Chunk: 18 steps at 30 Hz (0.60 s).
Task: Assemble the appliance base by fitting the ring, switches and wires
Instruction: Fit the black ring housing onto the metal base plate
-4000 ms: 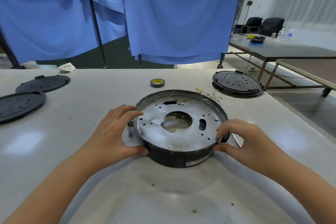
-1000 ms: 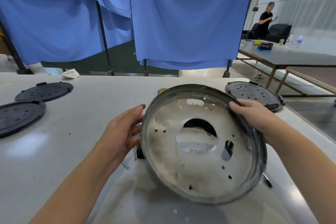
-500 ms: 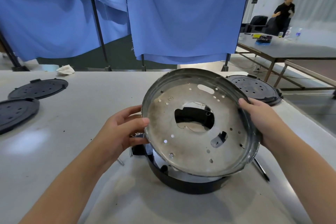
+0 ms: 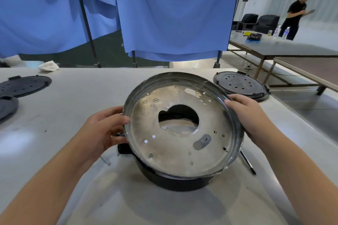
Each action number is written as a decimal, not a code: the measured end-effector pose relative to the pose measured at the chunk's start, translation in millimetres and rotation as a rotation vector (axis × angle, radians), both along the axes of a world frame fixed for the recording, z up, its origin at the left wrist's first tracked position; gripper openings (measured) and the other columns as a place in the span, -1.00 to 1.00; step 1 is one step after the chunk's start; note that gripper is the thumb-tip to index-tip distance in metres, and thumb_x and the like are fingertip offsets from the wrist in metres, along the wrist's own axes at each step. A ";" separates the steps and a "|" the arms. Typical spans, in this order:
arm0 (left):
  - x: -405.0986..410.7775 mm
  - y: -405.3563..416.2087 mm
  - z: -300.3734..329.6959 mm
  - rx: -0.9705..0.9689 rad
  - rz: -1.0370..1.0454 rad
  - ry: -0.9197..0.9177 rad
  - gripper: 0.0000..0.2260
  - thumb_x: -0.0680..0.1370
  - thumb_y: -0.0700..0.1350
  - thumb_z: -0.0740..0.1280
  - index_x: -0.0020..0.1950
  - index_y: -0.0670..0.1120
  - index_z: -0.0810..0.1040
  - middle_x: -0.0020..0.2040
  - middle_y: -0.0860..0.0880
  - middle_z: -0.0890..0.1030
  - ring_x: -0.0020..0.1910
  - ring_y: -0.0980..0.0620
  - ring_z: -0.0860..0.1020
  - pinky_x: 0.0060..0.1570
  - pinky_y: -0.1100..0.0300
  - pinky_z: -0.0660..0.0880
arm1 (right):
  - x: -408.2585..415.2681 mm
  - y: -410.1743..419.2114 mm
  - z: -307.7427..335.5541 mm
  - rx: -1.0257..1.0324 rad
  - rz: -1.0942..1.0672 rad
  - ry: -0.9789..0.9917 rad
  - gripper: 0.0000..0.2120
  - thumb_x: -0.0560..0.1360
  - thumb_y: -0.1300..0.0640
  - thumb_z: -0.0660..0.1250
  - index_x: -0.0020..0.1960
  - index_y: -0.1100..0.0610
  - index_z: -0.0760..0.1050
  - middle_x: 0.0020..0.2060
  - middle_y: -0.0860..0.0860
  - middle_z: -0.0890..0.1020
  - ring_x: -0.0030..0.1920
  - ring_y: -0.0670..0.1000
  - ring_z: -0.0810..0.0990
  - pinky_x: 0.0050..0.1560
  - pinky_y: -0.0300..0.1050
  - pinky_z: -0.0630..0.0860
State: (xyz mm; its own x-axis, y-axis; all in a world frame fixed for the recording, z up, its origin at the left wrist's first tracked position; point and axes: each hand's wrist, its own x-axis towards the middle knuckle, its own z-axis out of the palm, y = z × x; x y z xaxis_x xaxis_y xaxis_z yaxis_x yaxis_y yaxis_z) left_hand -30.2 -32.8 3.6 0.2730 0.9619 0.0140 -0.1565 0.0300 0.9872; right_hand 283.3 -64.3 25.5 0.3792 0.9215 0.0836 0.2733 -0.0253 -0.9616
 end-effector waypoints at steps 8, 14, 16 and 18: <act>-1.1 0.9 -1.6 -0.008 0.006 0.025 -0.75 0.32 -0.17 0.37 -0.03 -0.11 0.70 -0.29 -0.06 0.64 -0.38 0.05 0.59 -0.41 0.21 0.56 | 3.1 2.5 -6.8 -0.002 0.018 -0.012 -0.86 0.53 0.14 0.32 0.01 0.03 0.65 -0.11 0.03 0.69 -0.13 -0.05 0.64 -0.07 -0.17 0.55; -0.2 0.7 2.4 -0.154 0.037 -0.040 -0.88 0.28 -0.12 0.41 -0.27 -0.11 0.71 -0.29 -0.08 0.65 -0.41 0.03 0.62 -0.43 0.25 0.57 | 7.0 1.6 -2.3 -0.045 0.119 0.215 -0.76 0.52 0.16 0.28 -0.29 0.09 0.60 -0.38 0.05 0.53 -0.38 -0.03 0.49 -0.37 -0.20 0.46; 0.2 0.3 3.8 -0.218 0.075 -0.084 -0.89 0.29 -0.12 0.41 -0.28 -0.13 0.69 -0.30 -0.09 0.66 -0.43 0.03 0.63 -0.45 0.26 0.56 | 6.7 3.5 -2.4 -0.046 0.090 0.342 -0.83 0.52 0.19 0.28 -0.21 0.13 0.60 -0.42 -0.04 0.56 -0.43 -0.10 0.53 -0.44 -0.25 0.49; 0.9 -0.9 4.8 -0.241 0.096 -0.090 -0.84 0.29 -0.13 0.41 -0.20 -0.16 0.64 -0.31 -0.09 0.66 -0.44 0.04 0.63 -0.46 0.27 0.56 | 6.7 4.2 -3.8 -0.042 0.083 0.398 -0.87 0.51 0.21 0.29 -0.13 0.17 0.60 -0.42 -0.07 0.60 -0.43 -0.13 0.56 -0.43 -0.27 0.52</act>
